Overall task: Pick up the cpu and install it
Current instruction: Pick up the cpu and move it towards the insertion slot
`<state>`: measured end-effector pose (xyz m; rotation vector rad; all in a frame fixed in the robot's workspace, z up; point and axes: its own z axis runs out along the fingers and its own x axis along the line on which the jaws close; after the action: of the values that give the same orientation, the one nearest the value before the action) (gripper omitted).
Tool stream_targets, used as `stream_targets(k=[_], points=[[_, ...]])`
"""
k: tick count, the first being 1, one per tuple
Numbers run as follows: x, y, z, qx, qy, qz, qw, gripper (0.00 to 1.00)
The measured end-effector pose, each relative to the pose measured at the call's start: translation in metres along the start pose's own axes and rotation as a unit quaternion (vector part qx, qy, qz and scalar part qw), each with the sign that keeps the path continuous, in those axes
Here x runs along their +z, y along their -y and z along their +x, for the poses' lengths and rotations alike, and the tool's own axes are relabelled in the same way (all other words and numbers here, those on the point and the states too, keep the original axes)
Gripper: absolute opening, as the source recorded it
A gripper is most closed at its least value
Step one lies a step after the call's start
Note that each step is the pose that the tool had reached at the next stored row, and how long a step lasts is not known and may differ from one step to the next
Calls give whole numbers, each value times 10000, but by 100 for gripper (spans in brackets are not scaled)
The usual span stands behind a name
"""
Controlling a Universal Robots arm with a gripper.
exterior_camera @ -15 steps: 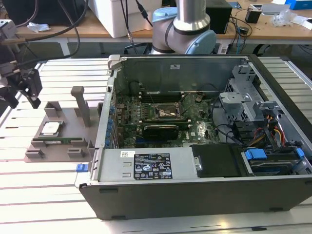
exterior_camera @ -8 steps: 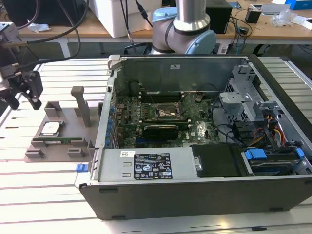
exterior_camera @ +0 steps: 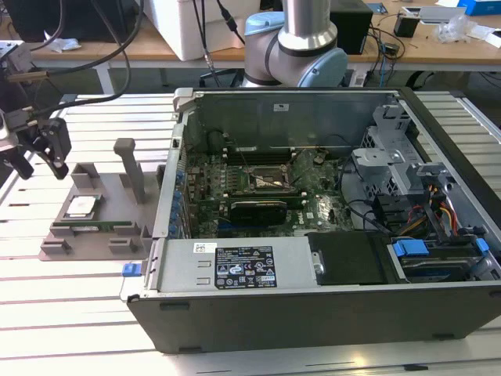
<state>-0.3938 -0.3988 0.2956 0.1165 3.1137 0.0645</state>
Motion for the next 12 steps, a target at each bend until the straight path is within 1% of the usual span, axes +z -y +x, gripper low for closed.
stream_targets(k=[3,12], points=[[31,1,-2,0,0,0,10000,60],[89,3,-9,0,0,0,10000,60]])
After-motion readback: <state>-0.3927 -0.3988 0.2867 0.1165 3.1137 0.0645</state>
